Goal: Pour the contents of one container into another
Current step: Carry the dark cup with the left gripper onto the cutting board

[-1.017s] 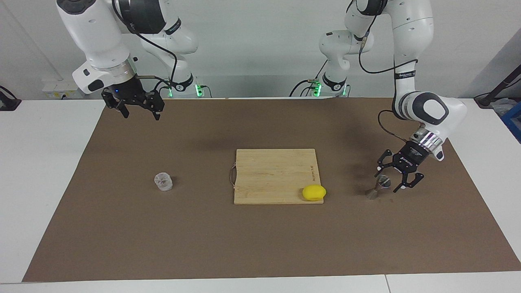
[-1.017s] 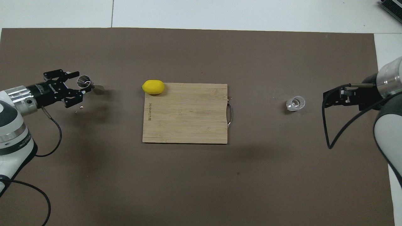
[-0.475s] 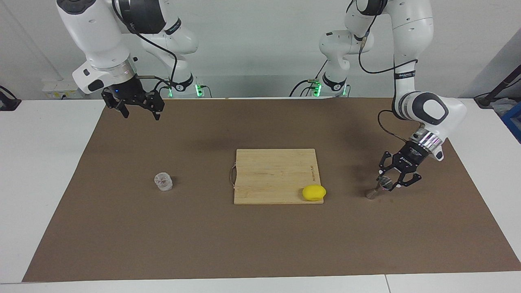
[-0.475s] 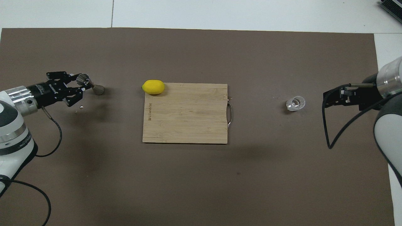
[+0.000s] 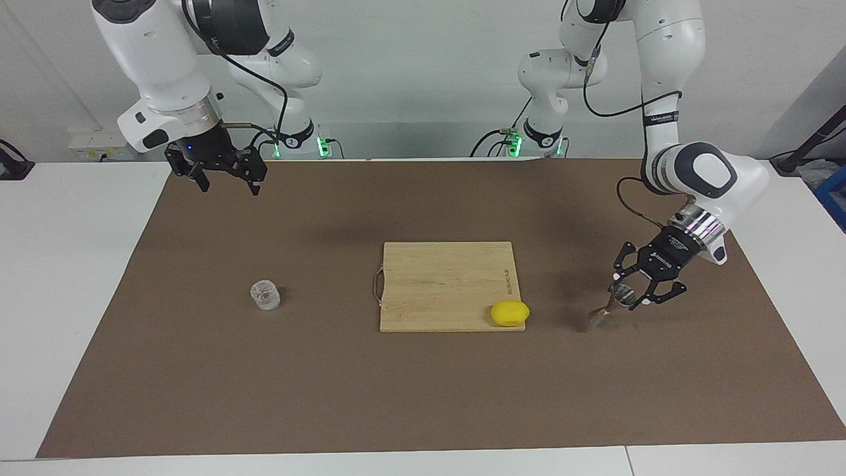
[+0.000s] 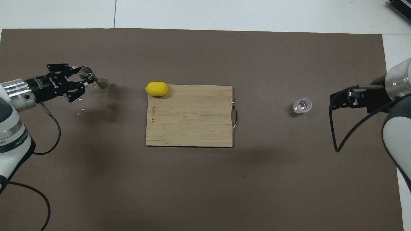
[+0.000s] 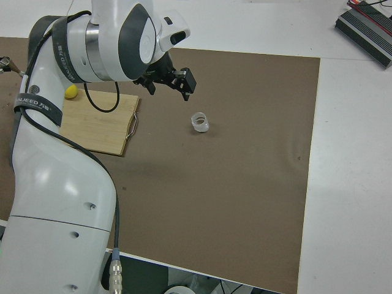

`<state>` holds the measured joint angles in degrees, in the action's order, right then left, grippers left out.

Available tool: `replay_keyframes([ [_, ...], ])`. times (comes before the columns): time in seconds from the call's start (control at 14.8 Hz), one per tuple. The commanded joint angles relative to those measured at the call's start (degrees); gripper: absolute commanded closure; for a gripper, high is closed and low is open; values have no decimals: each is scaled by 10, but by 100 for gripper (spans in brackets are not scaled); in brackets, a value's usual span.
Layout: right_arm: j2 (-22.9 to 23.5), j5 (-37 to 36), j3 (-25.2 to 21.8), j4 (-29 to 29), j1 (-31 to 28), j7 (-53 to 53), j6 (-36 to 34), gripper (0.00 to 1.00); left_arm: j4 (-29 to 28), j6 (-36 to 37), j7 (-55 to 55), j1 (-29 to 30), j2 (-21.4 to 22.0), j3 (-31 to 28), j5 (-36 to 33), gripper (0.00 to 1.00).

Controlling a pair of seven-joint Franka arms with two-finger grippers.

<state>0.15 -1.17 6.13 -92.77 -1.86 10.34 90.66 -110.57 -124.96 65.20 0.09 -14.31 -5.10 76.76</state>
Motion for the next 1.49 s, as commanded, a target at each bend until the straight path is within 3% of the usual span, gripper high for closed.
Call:
replay_keyframes([
  [0.0,-7,3,2,-4,-6,-13,-3,1,3,6,4,-39,21,16,-2,100],
  [0.27,-7,3,2,-4,-7,-13,-3,1,12,-19,3,-134,24,17,5,100],
  [0.68,-7,3,2,-4,-7,-13,-3,1,5,-169,4,-274,14,19,95,100],
  [0.88,-7,3,2,-4,-7,-13,-3,1,3,-259,5,-344,2,19,108,100],
  [1.42,-7,3,2,-4,-7,-13,-3,1,5,-306,5,-401,-44,19,138,100],
])
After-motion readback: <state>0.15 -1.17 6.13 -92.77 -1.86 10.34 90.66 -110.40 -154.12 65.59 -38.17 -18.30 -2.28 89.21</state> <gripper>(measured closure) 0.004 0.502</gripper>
